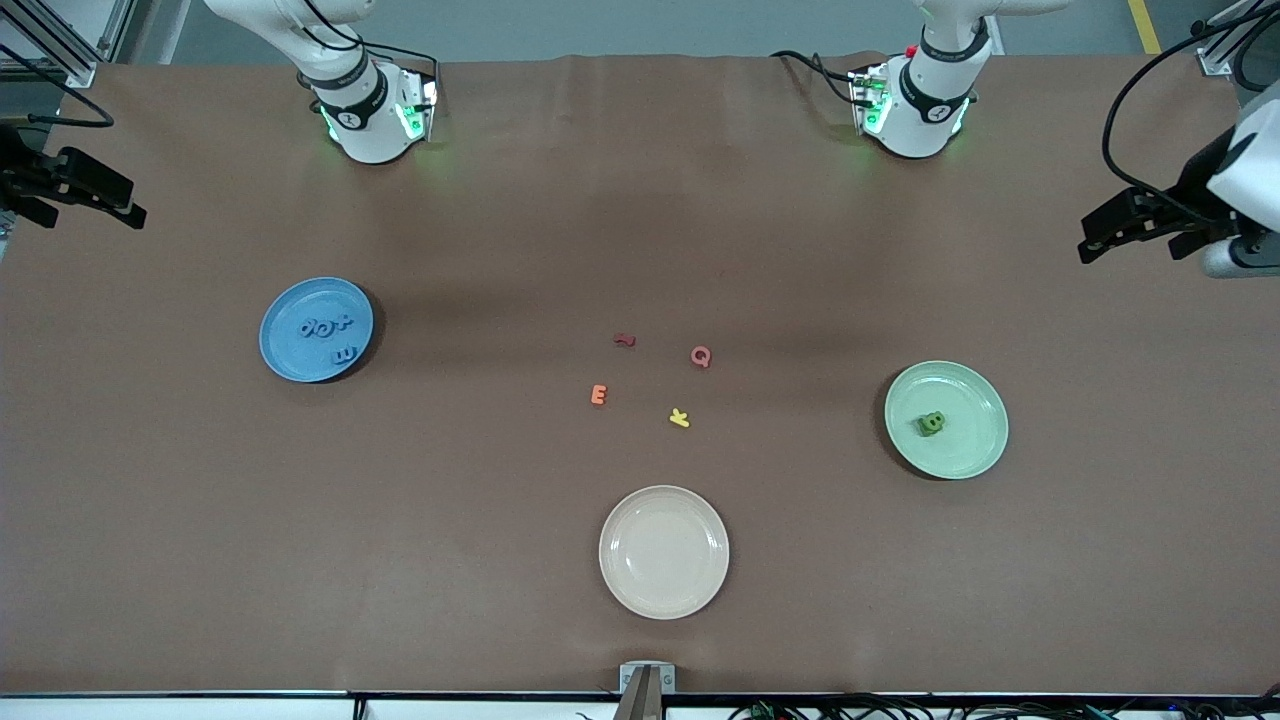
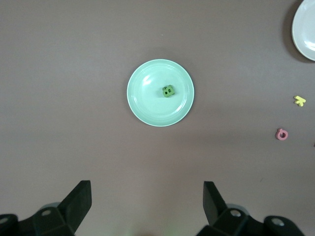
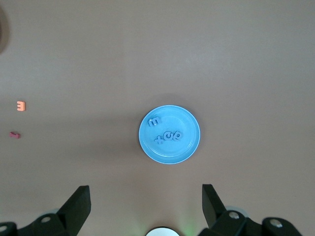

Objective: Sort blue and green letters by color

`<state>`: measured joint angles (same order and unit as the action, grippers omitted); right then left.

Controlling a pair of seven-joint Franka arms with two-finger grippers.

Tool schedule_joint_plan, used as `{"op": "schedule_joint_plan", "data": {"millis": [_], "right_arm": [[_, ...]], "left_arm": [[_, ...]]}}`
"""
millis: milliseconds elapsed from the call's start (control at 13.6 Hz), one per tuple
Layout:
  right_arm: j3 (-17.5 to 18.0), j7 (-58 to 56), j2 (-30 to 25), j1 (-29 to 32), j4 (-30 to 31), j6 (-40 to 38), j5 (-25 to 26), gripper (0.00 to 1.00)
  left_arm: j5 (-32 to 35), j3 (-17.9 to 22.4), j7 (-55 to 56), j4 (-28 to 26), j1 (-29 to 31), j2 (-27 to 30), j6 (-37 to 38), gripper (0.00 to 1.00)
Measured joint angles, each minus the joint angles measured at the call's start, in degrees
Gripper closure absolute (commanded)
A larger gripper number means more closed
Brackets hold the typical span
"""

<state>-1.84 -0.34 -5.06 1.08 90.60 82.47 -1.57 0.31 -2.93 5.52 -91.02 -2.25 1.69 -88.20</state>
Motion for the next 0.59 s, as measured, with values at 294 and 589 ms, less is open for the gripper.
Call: {"op": "schedule_joint_plan", "data": {"millis": [294,589], "right_arm": [[0.00,0.00,0.00,0.00,0.00,0.00,0.00,0.00],[-0.01,0.00,0.00,0.00,0.00,0.00,0.00,0.00]], "left_arm": [[0.73,-1.32,0.13,0.63,0.04,0.00,-0.10,0.00],[0.73,-1.21,0.13,2.16,0.41,-0.53,-0.27,0.00]]}}
